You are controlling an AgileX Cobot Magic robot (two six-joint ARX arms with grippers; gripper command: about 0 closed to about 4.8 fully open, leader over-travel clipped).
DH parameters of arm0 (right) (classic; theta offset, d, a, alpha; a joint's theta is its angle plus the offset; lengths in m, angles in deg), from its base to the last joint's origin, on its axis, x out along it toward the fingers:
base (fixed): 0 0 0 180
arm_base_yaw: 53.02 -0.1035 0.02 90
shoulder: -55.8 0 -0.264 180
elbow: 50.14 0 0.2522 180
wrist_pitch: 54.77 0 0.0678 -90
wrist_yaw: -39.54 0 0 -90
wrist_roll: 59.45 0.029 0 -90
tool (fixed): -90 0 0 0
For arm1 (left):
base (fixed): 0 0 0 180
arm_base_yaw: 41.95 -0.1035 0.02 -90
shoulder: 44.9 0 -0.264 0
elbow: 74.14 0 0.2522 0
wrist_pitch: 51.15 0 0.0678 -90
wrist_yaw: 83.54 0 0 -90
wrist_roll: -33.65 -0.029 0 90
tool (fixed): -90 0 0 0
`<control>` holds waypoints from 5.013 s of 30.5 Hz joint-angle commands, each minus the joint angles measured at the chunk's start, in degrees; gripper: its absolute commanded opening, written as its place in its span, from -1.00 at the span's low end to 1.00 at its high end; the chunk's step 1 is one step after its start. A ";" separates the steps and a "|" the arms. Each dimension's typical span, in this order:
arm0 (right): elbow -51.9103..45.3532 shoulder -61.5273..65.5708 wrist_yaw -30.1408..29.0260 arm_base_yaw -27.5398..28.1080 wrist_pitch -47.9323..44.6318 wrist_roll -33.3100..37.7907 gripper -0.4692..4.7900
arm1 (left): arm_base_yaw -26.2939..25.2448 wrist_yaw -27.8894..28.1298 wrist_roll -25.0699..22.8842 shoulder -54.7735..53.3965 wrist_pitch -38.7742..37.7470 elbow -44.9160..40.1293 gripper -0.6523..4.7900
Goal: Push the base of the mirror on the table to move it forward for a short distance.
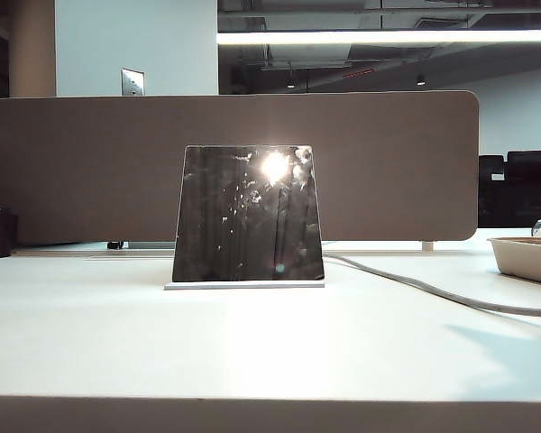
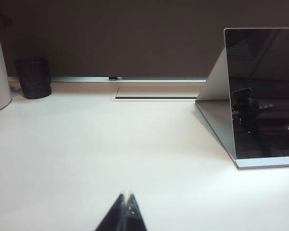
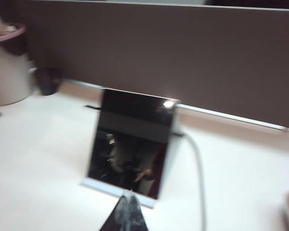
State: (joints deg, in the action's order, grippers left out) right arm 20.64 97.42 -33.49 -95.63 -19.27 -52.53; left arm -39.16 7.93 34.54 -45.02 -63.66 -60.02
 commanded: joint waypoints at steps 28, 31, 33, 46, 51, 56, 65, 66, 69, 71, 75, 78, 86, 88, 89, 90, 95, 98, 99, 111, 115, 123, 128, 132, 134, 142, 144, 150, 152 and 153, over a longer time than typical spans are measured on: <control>-15.54 -21.59 9.97 0.11 -5.03 0.13 -0.83 | -0.48 -0.28 -0.24 -0.02 0.55 0.07 -0.76; -15.65 -21.59 9.97 0.11 -5.09 0.11 -0.83 | -1.77 -0.24 -0.24 -0.02 0.52 0.07 -0.76; -16.00 -21.59 9.97 0.11 -5.29 0.09 -0.83 | -2.25 -0.22 -0.26 -0.02 0.52 0.07 -0.76; -19.85 -24.26 10.64 0.09 -6.95 0.13 -0.83 | -2.16 -0.22 -0.24 -0.02 0.52 0.07 -0.76; -19.85 -24.30 10.34 0.09 -6.10 0.13 -0.82 | -2.16 -0.22 -0.24 -0.02 0.52 0.07 -0.76; -19.85 -24.30 10.34 0.09 -4.94 0.13 -0.82 | -2.16 -0.22 -0.24 -0.02 0.52 0.07 -0.76; -19.85 -24.30 10.36 0.09 -3.96 0.11 -0.82 | -2.16 -0.24 -0.24 -0.02 0.52 0.07 -0.76; -19.85 -24.30 10.34 0.09 -3.78 0.11 -0.82 | -2.16 -0.22 -0.24 -0.02 0.52 0.07 -0.76; -19.85 -24.30 10.38 0.09 -3.50 -1.53 -0.82 | -2.16 -0.22 -0.24 -0.02 0.52 0.07 -0.76; -19.96 -24.37 10.40 0.46 -3.52 -2.97 -0.82 | -2.16 -0.22 -0.24 -0.02 0.52 0.07 -0.76; -22.43 -24.41 6.03 8.33 -3.67 -2.60 -0.82 | -2.14 -0.22 -0.24 -0.02 0.52 0.07 -0.76; -26.45 -25.75 0.26 17.03 -5.62 -1.99 -0.82 | -2.14 -0.26 -0.24 -0.02 0.52 0.07 -0.76; -39.52 -31.63 -11.96 33.55 -15.78 -2.03 -0.82 | -2.14 -0.24 -0.24 -0.02 0.52 0.07 -0.76; -42.21 -33.55 -11.98 34.64 -17.99 -2.03 -0.82 | -2.14 -0.22 -0.24 -0.02 0.52 0.07 -0.76; -43.17 -34.29 -11.93 34.56 -18.73 -2.05 -0.82 | -2.14 -0.24 -0.24 -0.02 0.55 0.07 -0.76; -44.19 -34.95 -11.93 34.45 -19.30 -2.14 -0.82 | -2.14 -0.22 -0.24 -0.02 0.52 0.07 -0.76; -47.52 -35.52 -12.13 35.08 -20.13 -2.38 -0.82 | -2.14 -0.22 -0.24 -0.02 0.52 0.07 -0.76; -49.90 -36.11 -15.89 36.76 -21.20 -2.19 -0.82 | -2.14 -0.22 -0.24 -0.02 0.52 0.07 -0.76; -50.56 -36.48 -16.63 37.46 -21.64 -2.19 -0.82 | -2.14 -0.24 -0.24 -0.02 0.52 0.07 -0.76; -56.41 -41.40 -19.71 41.77 -25.40 -2.16 -0.82 | -2.14 -0.24 -0.24 -0.02 0.52 0.07 -0.76; -56.41 -41.40 -19.74 43.54 -25.44 -2.14 -0.82 | -2.14 -0.22 -0.24 -0.02 0.50 0.07 -0.76; -56.41 -41.40 -19.69 44.72 -24.46 -2.05 -0.82 | -2.14 -0.22 -0.24 -0.02 0.52 0.07 -0.76; -56.41 -41.40 -19.74 44.59 -24.15 -1.99 -0.82 | -2.14 -0.22 -0.24 -0.02 0.55 0.07 -0.76; -56.41 -41.40 -19.69 44.17 -24.15 -1.55 -0.82 | -2.14 -0.24 -0.24 -0.02 0.52 0.07 -0.76; -56.41 -41.40 -19.74 44.11 -24.13 -0.59 -0.82 | -2.14 -0.24 -0.24 -0.02 0.52 0.07 -0.76; -56.43 -41.40 -19.23 42.82 -24.15 -0.79 -0.82 | -2.14 -0.22 -0.24 -0.02 0.52 0.07 -0.76; -56.43 -41.40 -19.21 41.55 -24.13 -1.79 -0.82 | -2.14 -0.22 -0.24 -0.02 0.52 0.07 -0.76; -56.41 -41.40 -18.99 40.72 -24.13 -2.95 -0.82 | -2.14 -0.24 -0.24 -0.02 0.52 0.07 -0.76; -56.41 -41.40 -17.97 40.70 -24.13 -2.99 -0.82 | -2.14 -0.24 -0.24 -0.02 0.52 0.07 -0.76; -56.41 -41.40 -17.99 40.72 -24.13 -3.15 -0.82 | -2.14 -0.24 -0.24 -0.02 0.52 0.07 -0.76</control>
State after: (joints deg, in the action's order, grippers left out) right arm -36.02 56.05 -52.00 -54.91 -42.57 -55.33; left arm -41.33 7.91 34.54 -45.02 -63.66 -60.02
